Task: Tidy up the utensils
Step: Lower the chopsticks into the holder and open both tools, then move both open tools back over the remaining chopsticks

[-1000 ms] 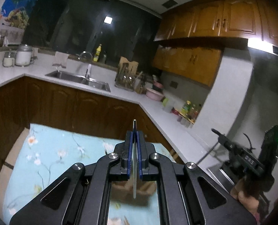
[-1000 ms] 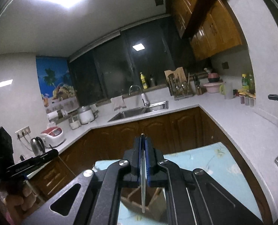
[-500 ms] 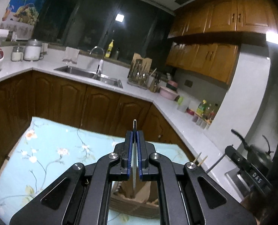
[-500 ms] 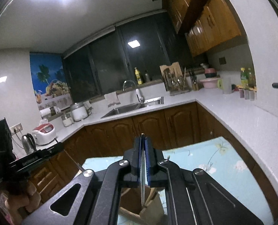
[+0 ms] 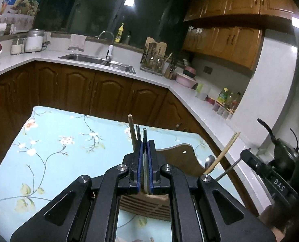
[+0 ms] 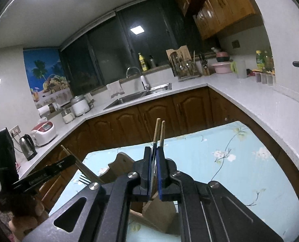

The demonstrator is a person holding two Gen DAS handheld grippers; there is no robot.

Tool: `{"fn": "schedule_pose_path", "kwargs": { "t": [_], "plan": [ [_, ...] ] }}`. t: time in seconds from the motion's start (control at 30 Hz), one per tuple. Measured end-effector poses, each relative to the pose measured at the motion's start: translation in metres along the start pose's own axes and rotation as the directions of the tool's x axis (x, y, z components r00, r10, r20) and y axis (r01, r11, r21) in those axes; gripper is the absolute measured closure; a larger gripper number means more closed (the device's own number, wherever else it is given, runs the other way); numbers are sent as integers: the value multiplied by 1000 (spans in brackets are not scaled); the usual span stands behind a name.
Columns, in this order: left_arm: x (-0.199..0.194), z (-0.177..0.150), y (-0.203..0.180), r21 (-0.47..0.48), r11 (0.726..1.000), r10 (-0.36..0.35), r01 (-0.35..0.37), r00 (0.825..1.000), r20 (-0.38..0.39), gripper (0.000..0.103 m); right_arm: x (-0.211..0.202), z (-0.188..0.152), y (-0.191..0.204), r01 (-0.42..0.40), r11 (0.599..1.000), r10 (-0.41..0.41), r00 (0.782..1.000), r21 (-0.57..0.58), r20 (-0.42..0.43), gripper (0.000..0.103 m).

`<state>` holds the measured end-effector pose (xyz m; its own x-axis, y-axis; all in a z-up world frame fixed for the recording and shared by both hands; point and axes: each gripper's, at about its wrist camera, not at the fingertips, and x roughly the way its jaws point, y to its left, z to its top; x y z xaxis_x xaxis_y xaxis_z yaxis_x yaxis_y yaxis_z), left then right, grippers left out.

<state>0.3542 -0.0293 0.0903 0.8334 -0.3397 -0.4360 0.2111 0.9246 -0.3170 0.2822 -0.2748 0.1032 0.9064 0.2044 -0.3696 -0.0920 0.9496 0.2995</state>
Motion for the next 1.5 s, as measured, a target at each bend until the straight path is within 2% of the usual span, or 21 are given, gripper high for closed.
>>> {"fn": "schedule_pose_path", "kwargs": {
  "t": [0.3, 0.43, 0.47, 0.5, 0.57, 0.63, 0.7, 0.73, 0.77, 0.83, 0.87, 0.97, 1.2, 1.5],
  "plan": [
    [1, 3, -2, 5, 1000, -1, 1, 1000, -17, 99, 3, 1, -5, -1, 999, 2, 1000, 34, -26, 97],
    [-1, 6, 0, -15, 1000, -5, 5, 999, -39, 97, 3, 2, -10, -13, 998, 15, 999, 66, -31, 88],
    [-5, 7, 0, -25, 1000, -10, 9, 999, -34, 92, -1, 3, -11, -16, 997, 18, 1000, 72, -26, 85],
    [-7, 8, 0, -29, 999, -16, 15, 999, -29, 88, -3, 4, -13, -20, 997, 21, 1000, 75, -20, 75],
    [-21, 10, -2, -35, 999, -25, 25, 1000, -1, 67, -14, 7, -14, -30, 996, 29, 1000, 83, 11, 61],
    [-35, 11, -5, -34, 999, -29, 30, 999, 29, 62, -27, 11, -14, -41, 995, 37, 998, 88, 46, 56],
    [-49, 12, -9, -24, 1000, -17, 18, 999, 49, 48, -40, 15, -14, -48, 994, 40, 996, 96, 79, 37],
    [-59, 12, -10, -26, 1000, -7, 9, 998, 64, 36, -49, 15, -15, -51, 994, 41, 994, 99, 100, 27],
    [-70, 10, -8, -35, 999, -9, 12, 996, 83, 28, -57, 15, -16, -51, 993, 39, 992, 102, 117, 21],
    [-85, 6, -4, -50, 999, -8, 13, 995, 100, 19, -72, 13, -18, -56, 993, 41, 989, 106, 142, 4],
    [-92, 3, -2, -61, 998, 1, 5, 995, 102, 12, -79, 11, -20, -59, 992, 42, 988, 108, 151, 2],
    [-109, -11, 8, -101, 995, 7, 3, 996, 94, 6, -95, 1, -23, -67, 992, 51, 988, 111, 143, 0],
    [-134, -53, 25, -153, 987, 44, -42, 999, 11, 5, -126, -33, -25, -70, 992, 63, 995, 103, 73, 0],
    [-155, -123, 46, -183, 979, 75, -94, 991, -108, 5, -159, -98, -37, 31, 995, -28, 999, 91, -32, 0]
  ]
}}
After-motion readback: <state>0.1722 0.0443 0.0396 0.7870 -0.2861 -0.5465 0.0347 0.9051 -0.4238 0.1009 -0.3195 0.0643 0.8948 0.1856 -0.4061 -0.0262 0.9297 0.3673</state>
